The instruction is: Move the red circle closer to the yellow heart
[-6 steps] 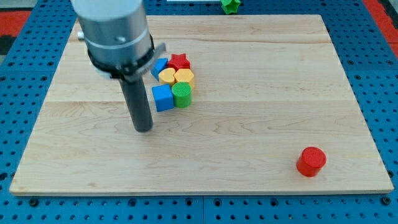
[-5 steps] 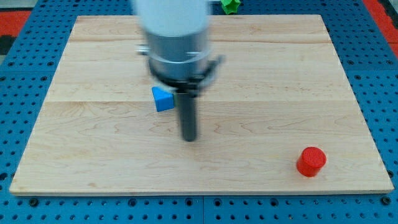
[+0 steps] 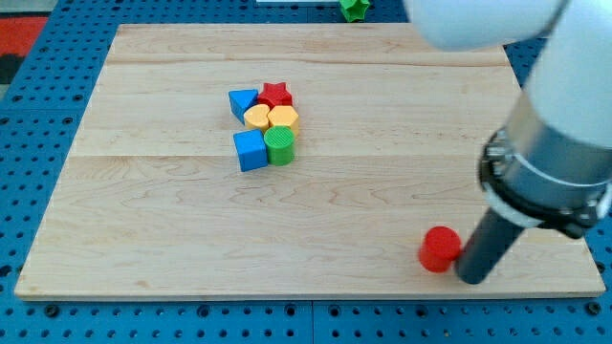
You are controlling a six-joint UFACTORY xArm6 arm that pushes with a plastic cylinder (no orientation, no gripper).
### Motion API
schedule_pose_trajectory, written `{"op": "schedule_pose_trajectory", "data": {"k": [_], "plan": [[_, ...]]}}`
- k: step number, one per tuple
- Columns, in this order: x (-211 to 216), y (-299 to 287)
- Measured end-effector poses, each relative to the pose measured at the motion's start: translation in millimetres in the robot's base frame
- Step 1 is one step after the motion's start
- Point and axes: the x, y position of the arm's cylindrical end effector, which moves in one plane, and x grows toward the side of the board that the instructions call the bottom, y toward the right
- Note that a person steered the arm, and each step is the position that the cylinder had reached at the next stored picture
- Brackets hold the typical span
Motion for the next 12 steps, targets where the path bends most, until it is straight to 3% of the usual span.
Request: {"op": "schedule_pose_trajectory", "data": {"k": [3, 7, 9, 12], "plan": [[-64.9, -24.7], [-67.4, -145.1], [-34.8, -212.4], [-93.8, -291.1]]}}
